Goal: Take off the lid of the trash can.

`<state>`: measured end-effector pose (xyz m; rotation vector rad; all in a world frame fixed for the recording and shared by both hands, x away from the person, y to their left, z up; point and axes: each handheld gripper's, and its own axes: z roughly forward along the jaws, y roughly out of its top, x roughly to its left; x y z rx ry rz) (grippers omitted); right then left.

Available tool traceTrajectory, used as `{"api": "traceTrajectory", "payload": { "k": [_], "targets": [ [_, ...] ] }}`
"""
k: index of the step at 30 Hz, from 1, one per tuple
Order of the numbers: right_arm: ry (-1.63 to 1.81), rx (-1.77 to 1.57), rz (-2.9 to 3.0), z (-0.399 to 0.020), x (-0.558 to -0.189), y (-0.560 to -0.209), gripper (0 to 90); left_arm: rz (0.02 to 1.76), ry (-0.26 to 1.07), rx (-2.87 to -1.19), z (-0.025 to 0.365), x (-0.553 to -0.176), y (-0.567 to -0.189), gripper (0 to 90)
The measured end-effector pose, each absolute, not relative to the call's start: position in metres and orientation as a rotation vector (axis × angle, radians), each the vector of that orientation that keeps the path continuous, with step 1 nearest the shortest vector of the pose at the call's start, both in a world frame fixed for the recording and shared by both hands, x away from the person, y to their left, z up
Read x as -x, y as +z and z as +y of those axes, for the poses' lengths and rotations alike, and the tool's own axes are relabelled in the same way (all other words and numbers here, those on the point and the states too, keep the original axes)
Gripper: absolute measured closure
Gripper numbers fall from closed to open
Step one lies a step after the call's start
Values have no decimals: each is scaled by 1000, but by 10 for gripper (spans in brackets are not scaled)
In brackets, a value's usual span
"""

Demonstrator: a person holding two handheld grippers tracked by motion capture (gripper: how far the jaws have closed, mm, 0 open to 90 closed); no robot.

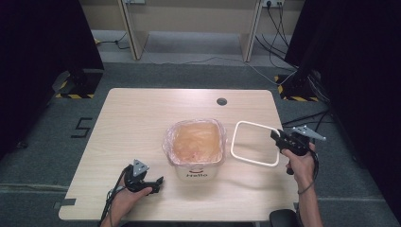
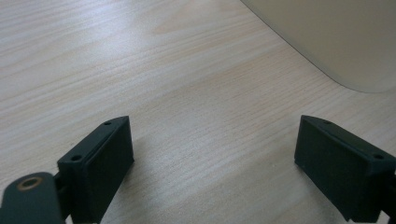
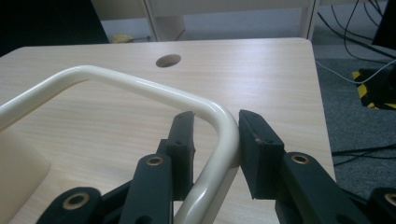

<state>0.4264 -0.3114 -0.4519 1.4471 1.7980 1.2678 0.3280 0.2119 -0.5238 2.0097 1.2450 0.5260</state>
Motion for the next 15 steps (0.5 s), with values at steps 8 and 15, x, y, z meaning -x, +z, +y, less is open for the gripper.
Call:
{"api": "traceTrajectory", "payload": {
  "k": [8, 15],
  "targets": [
    [1247, -1446, 1837, -314, -427, -460, 672, 1246, 526, -2011, 212, -328, -524, 107],
    [1206, -1435, 1879, -307, -429, -468, 672, 1246, 526, -2010, 212, -328, -524, 107]
  ]
}}
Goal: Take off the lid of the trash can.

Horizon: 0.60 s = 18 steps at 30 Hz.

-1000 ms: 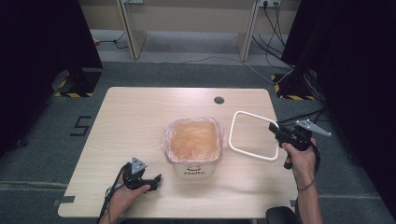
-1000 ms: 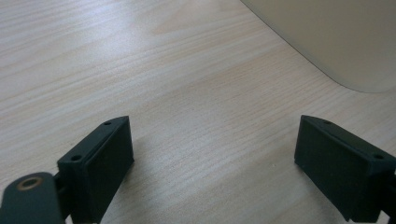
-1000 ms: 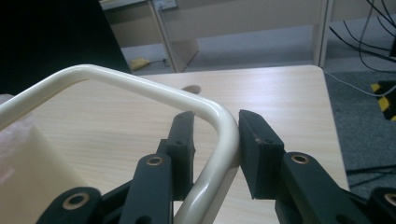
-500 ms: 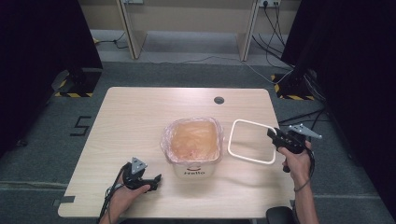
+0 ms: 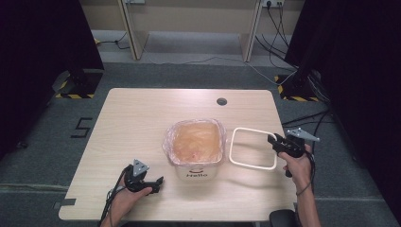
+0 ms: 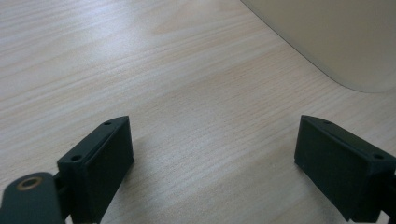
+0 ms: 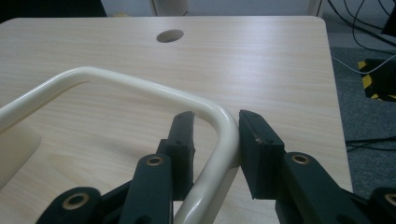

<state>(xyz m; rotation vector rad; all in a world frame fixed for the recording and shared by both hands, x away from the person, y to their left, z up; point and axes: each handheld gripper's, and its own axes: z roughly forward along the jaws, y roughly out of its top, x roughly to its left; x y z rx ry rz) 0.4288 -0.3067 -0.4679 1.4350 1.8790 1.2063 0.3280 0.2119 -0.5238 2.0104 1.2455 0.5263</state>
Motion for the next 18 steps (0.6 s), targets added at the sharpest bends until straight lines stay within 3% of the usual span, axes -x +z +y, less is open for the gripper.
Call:
{"api": "traceTrajectory", "payload": {
  "k": [18],
  "targets": [
    [1145, -1424, 1939, -307, -424, -489, 671, 1245, 526, -2010, 212, -328, -524, 107]
  ]
}}
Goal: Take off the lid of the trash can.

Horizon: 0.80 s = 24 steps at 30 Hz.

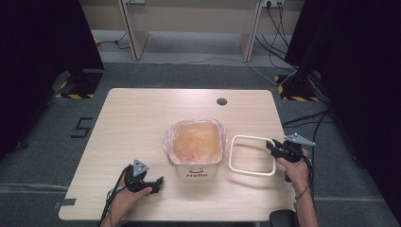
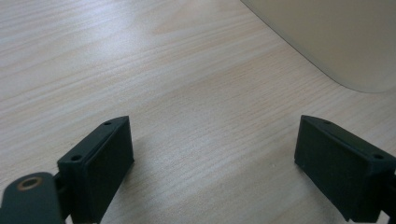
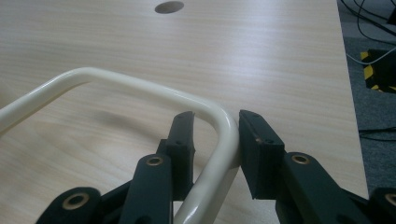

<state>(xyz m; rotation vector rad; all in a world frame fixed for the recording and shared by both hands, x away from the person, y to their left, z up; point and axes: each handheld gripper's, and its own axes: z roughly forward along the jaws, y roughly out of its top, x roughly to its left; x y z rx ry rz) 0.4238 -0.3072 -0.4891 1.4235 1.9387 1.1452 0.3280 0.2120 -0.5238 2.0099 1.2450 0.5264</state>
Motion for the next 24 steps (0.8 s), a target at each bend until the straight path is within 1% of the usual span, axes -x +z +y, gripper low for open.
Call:
{"api": "traceTrajectory", "payload": {
  "k": [24],
  "targets": [
    [1009, -1392, 2019, -310, -427, -507, 679, 1245, 526, -2010, 212, -328, -524, 108]
  ]
}}
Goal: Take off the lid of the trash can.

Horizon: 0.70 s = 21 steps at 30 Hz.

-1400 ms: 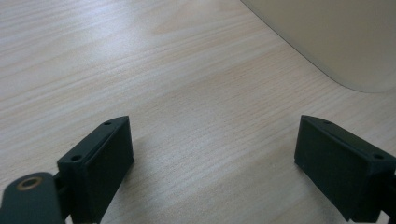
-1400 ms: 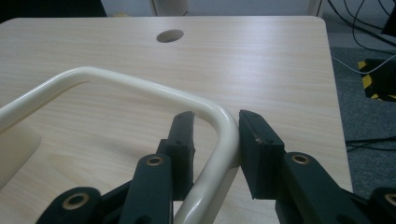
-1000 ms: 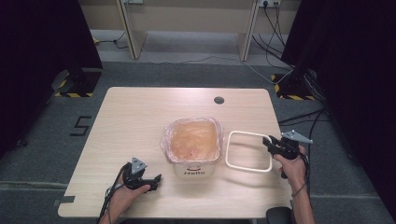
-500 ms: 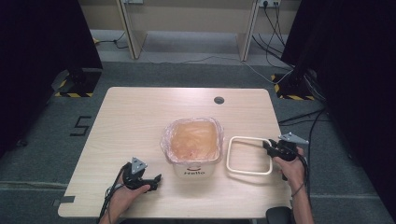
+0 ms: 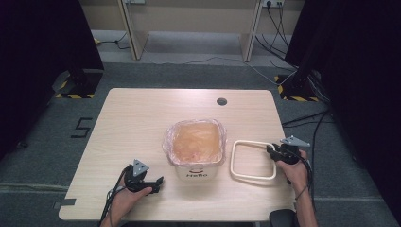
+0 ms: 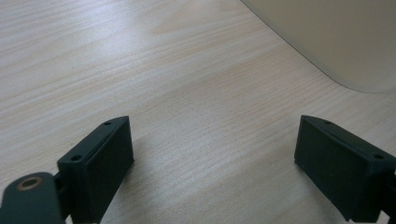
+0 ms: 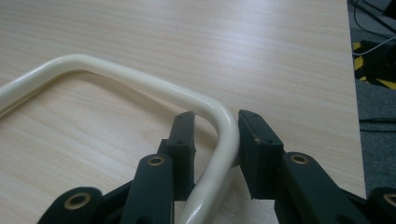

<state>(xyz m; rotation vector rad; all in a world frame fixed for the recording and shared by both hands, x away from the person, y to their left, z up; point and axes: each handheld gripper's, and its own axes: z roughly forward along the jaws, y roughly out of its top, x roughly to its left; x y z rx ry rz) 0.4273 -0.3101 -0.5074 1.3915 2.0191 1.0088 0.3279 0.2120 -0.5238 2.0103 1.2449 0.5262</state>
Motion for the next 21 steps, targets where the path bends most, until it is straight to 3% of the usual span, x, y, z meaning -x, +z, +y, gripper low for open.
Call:
{"api": "traceTrajectory", "payload": {
  "k": [21],
  "targets": [
    [933, -1285, 2105, -304, -428, -513, 708, 1245, 526, -2010, 212, -328, -524, 108]
  ]
}}
